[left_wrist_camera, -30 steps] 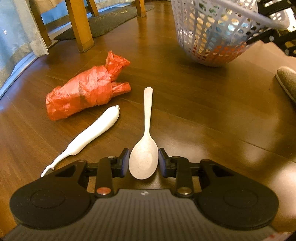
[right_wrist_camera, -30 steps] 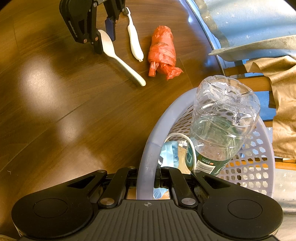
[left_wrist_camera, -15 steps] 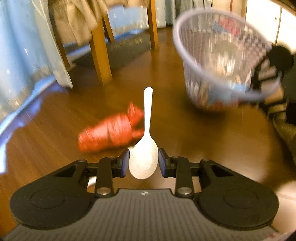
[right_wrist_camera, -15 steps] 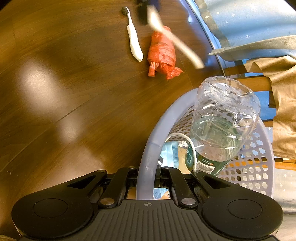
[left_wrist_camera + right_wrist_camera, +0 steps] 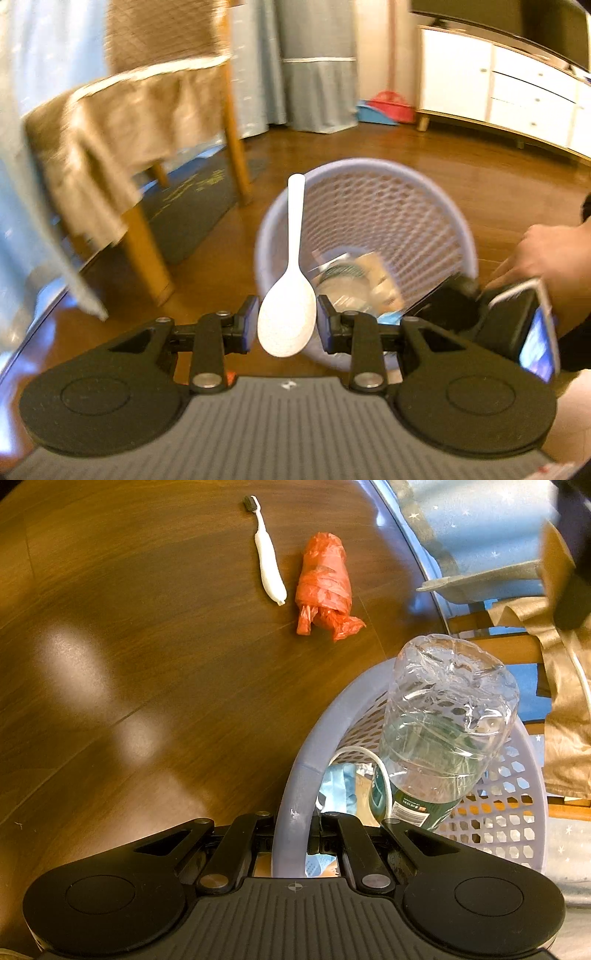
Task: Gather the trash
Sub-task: 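Carry the spoon over the basket and open the left gripper, then move the left gripper down to the white toothbrush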
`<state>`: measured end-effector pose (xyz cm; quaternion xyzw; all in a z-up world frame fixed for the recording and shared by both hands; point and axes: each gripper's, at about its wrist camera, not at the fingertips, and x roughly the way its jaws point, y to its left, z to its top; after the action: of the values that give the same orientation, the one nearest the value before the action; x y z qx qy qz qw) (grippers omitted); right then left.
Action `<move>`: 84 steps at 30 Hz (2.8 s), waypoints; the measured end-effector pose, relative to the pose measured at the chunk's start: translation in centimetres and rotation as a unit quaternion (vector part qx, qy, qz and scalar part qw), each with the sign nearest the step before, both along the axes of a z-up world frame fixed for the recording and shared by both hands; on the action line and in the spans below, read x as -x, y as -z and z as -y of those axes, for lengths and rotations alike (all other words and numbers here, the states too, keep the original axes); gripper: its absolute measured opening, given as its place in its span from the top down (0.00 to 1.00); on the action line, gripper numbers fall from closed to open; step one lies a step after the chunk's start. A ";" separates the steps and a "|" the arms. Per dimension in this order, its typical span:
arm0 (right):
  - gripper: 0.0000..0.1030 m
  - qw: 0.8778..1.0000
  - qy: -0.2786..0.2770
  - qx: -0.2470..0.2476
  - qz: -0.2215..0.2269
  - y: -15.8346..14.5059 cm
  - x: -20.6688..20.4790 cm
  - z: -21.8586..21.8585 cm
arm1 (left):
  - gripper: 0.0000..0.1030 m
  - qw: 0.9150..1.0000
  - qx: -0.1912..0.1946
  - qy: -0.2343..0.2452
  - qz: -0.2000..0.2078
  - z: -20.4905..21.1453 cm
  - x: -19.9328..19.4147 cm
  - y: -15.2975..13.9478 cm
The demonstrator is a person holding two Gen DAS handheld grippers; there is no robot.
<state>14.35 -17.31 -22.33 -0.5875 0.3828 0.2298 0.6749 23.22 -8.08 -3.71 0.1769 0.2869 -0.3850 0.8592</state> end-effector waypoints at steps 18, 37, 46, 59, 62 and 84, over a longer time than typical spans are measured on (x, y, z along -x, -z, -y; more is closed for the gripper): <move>0.98 1.000 0.009 -0.011 0.000 -0.9 -0.3 0.2 | 0.54 0.998 0.046 0.034 -0.003 4.6 -2.0 -1.5; 0.98 1.000 0.012 -0.012 -0.002 -0.8 -0.5 0.0 | 0.55 0.999 0.032 -0.040 -0.009 -0.6 -3.3 -0.1; 0.98 1.000 0.011 -0.011 -0.002 -0.8 -0.4 0.1 | 0.54 0.996 0.003 -0.086 -0.024 -3.9 -3.8 2.2; 0.98 1.000 0.010 -0.009 -0.003 -0.8 -0.3 0.2 | 0.52 0.988 -0.047 -0.137 -0.052 -8.6 -4.1 6.9; 0.98 1.000 0.010 -0.010 -0.003 -0.8 -0.3 0.2 | 0.51 0.986 -0.058 -0.147 -0.054 -9.7 -4.1 8.0; 0.98 1.000 0.009 -0.009 -0.004 -1.0 -0.5 0.1 | 0.46 0.981 -0.154 -0.106 -0.055 -12.7 -4.2 18.1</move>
<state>14.87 -17.40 -21.32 -0.5775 0.3884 0.2291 0.6805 27.38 4.64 -21.76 0.2545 0.4067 -0.2517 0.8405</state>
